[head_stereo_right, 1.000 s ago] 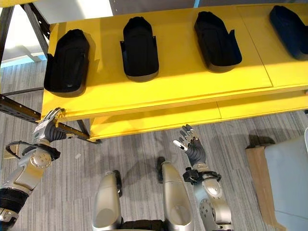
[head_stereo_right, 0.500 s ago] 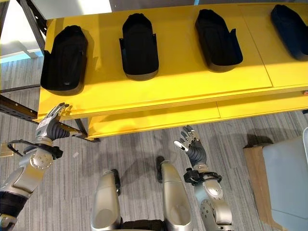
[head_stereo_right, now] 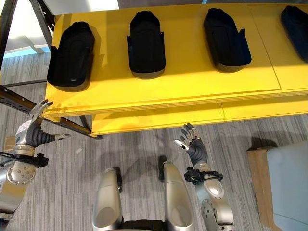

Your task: Move parts from the plastic box to the shelf.

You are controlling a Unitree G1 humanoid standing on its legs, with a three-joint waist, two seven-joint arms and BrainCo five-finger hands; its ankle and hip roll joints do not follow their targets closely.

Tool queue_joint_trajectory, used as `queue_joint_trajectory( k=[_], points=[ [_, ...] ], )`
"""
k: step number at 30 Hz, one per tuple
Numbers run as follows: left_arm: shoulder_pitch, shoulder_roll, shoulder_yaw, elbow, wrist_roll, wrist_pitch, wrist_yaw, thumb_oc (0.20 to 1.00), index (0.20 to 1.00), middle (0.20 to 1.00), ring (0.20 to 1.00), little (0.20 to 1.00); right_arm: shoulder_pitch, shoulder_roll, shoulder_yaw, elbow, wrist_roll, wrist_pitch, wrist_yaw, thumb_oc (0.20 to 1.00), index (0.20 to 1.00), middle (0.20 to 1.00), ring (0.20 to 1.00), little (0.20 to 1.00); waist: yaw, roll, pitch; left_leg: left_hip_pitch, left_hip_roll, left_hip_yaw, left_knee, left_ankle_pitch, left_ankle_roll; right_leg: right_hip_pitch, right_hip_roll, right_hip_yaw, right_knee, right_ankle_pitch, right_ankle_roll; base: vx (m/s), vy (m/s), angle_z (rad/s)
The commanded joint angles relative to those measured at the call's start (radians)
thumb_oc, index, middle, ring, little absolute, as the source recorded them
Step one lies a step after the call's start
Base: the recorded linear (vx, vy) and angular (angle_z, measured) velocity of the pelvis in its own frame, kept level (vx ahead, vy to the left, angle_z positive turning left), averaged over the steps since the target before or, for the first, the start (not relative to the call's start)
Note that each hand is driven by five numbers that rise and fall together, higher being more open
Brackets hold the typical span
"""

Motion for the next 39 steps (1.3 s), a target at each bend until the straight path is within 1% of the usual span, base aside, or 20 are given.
queue_joint_trajectory(
  k=[1, 8, 11, 12, 15, 16, 22, 23, 33, 39],
  points=[
    [-0.010, 0.058, 0.043, -0.032, 0.029, -0.031, 0.042, 1.000, 1.000, 1.000, 1.000, 1.000, -0.038, 0.007, -0.022, -0.061, 0.002, -0.057, 0.014, 1.000, 1.000, 1.000, 1.000, 1.000, 0.011, -0.001, -0.040, 0.036, 0.030, -0.050, -0.015, 0.325, -0.011, -0.056, -0.079, 0.090, 0.144, 0.337, 0.067, 0.00, 0.000, 0.00],
    [-0.062, 0.067, 0.019, -0.009, 0.044, -0.033, 0.054, 1.000, 1.000, 1.000, 1.000, 1.000, -0.038, 0.012, -0.014, -0.055, 0.000, -0.058, 0.013, 1.000, 1.000, 1.000, 1.000, 1.000, 0.003, -0.005, -0.040, 0.032, 0.029, -0.052, -0.010, 0.324, -0.011, -0.062, -0.078, 0.090, 0.147, 0.336, 0.066, 0.00, 0.000, 0.00],
    [-0.101, 0.066, -0.007, 0.024, 0.046, -0.033, 0.057, 1.000, 1.000, 1.000, 1.000, 1.000, -0.043, 0.016, -0.013, -0.050, -0.001, -0.059, 0.009, 1.000, 1.000, 1.000, 1.000, 1.000, -0.001, -0.009, -0.040, 0.035, 0.030, -0.052, -0.010, 0.325, -0.013, -0.061, -0.080, 0.090, 0.149, 0.336, 0.066, 0.00, 0.000, 0.00],
    [-0.129, 0.070, -0.038, 0.062, 0.047, -0.032, 0.058, 1.000, 1.000, 1.000, 1.000, 1.000, -0.046, 0.017, -0.010, -0.043, -0.002, -0.059, 0.008, 1.000, 1.000, 1.000, 1.000, 1.000, -0.003, -0.011, -0.040, 0.035, 0.029, -0.051, -0.010, 0.325, -0.015, -0.063, -0.081, 0.091, 0.150, 0.336, 0.067, 0.00, 0.000, 0.00],
    [-0.150, 0.072, -0.059, 0.086, 0.046, -0.032, 0.057, 1.000, 1.000, 1.000, 1.000, 1.000, -0.050, 0.017, -0.011, -0.040, -0.002, -0.059, 0.007, 1.000, 1.000, 1.000, 1.000, 1.000, -0.004, -0.012, -0.040, 0.036, 0.030, -0.051, -0.011, 0.325, -0.015, -0.065, -0.080, 0.091, 0.152, 0.335, 0.067, 0.00, 0.000, 0.00],
    [-0.173, 0.075, -0.085, 0.123, 0.047, -0.030, 0.056, 1.000, 1.000, 1.000, 1.000, 1.000, -0.053, 0.019, -0.005, -0.033, -0.002, -0.058, 0.005, 1.000, 1.000, 1.000, 1.000, 1.000, -0.007, -0.014, -0.040, 0.036, 0.030, -0.050, -0.011, 0.324, -0.016, -0.067, -0.080, 0.093, 0.154, 0.334, 0.067, 0.00, 0.000, 0.00],
    [-0.235, 0.080, -0.160, 0.238, 0.037, -0.028, 0.058, 1.000, 1.000, 1.000, 1.000, 1.000, -0.059, 0.023, -0.002, -0.014, 0.001, -0.058, 0.003, 1.000, 1.000, 1.000, 1.000, 1.000, -0.010, -0.019, -0.040, 0.036, 0.030, -0.050, -0.011, 0.326, -0.018, -0.068, -0.081, 0.096, 0.159, 0.334, 0.069, 0.00, 0.000, 0.00],
    [-0.253, 0.090, -0.189, 0.269, 0.042, -0.026, 0.051, 1.000, 1.000, 1.000, 1.000, 1.000, -0.059, 0.023, 0.000, -0.007, 0.003, -0.057, 0.002, 1.000, 1.000, 1.000, 1.000, 1.000, -0.014, -0.022, -0.040, 0.036, 0.030, -0.050, -0.010, 0.327, -0.019, -0.068, -0.082, 0.097, 0.160, 0.333, 0.068, 0.00, 0.000, 0.00],
    [-0.288, 0.075, -0.247, 0.374, 0.023, -0.022, 0.042, 1.000, 1.000, 1.000, 1.000, 1.000, -0.059, 0.023, 0.000, 0.014, 0.014, -0.058, 0.003, 1.000, 1.000, 1.000, 1.000, 1.000, -0.018, -0.026, -0.040, 0.044, 0.030, -0.049, -0.010, 0.330, -0.022, -0.063, -0.081, 0.102, 0.162, 0.335, 0.072, 0.00, 0.000, 0.00],
    [-0.307, 0.069, -0.255, 0.403, 0.021, -0.016, 0.048, 1.000, 1.000, 1.000, 1.000, 1.000, -0.058, 0.020, 0.002, 0.018, 0.017, -0.057, 0.001, 1.000, 1.000, 1.000, 1.000, 1.000, -0.020, -0.027, -0.040, 0.049, 0.030, -0.049, -0.014, 0.331, -0.024, -0.060, -0.082, 0.102, 0.161, 0.335, 0.074, 0.00, 0.001, -0.02]
  ],
)
